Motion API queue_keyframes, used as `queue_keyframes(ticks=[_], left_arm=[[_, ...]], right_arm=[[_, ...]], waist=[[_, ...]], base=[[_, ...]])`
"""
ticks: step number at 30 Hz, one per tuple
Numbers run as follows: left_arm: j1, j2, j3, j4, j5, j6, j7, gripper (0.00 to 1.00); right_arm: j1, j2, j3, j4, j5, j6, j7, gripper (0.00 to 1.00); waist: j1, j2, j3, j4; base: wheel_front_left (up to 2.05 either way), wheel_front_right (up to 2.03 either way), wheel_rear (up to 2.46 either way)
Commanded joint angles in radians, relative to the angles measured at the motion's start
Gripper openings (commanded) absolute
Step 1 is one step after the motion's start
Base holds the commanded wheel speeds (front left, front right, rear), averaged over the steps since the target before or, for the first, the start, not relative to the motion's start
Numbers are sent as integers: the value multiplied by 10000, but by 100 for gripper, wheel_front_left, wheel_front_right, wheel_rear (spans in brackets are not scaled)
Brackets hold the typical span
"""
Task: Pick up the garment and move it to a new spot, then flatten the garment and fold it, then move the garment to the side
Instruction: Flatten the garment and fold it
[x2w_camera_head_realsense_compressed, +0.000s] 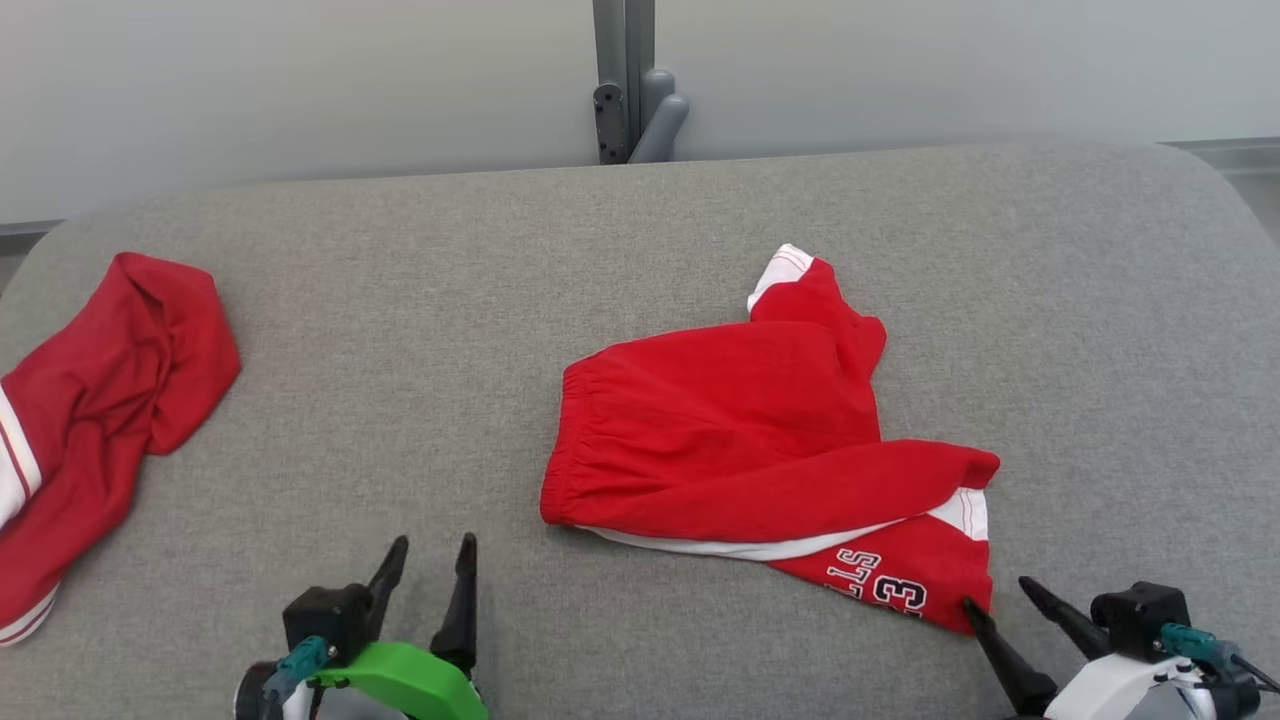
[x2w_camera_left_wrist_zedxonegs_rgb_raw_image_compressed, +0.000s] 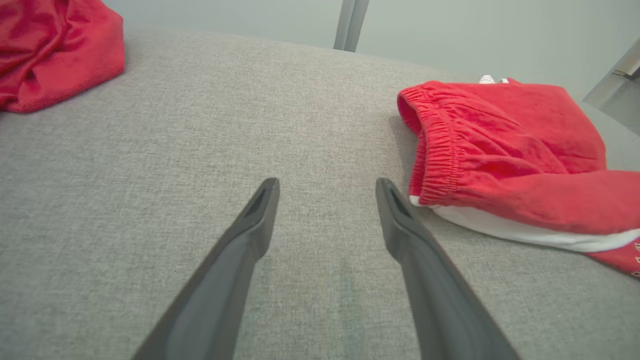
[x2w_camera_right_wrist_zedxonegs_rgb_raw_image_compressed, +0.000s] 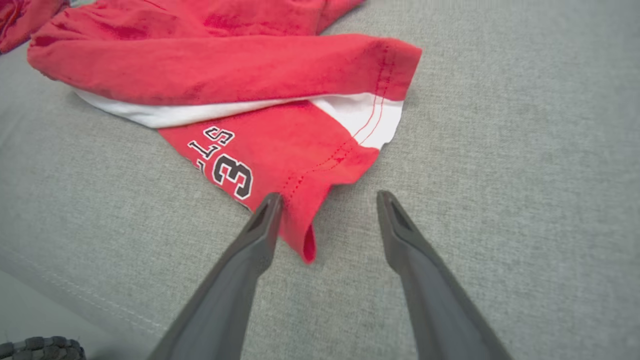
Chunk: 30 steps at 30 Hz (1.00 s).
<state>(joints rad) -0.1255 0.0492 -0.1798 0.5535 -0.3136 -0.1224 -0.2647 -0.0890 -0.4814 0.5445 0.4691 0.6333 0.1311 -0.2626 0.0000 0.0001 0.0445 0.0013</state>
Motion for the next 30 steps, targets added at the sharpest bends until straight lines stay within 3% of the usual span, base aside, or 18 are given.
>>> queue_keyframes(ticks=[1,9,25,28,29,30], left_arm=[[-196,36,-119,-66,-143,-33,6,100],[-1049,162,-2049,-263,-1830,-88,6,100],[-2393,969,-4160,834,-4696,-88,4,100],[-2536,1078,-4305,787,-4906,-88,4,10],[-2527,1088,-4392,801,-4996,-88,4,0],[-2533,1099,-4521,779,-5091,-88,6,0]], right_arm=[[-19,75,-155,-52,-165,-7,-30,100],[-108,722,-813,-340,-971,-7,-30,100],[-553,1206,-872,-517,-1298,-7,-30,100],[-560,1227,-877,-551,-1288,-7,-30,100],[-566,1233,-890,-556,-1281,-7,-30,100],[-574,1238,-904,-570,-1266,-7,-30,100]], waist=[[0,-1,100,-80],[0,-1,609,-505],[0,-1,990,-746],[0,-1,1024,-703],[0,-1,1027,-689],[0,-1,1035,-674]], base=[[0,0,0],[0,0,0],[0,0,0],[0,0,0],[0,0,0],[0,0,0]])
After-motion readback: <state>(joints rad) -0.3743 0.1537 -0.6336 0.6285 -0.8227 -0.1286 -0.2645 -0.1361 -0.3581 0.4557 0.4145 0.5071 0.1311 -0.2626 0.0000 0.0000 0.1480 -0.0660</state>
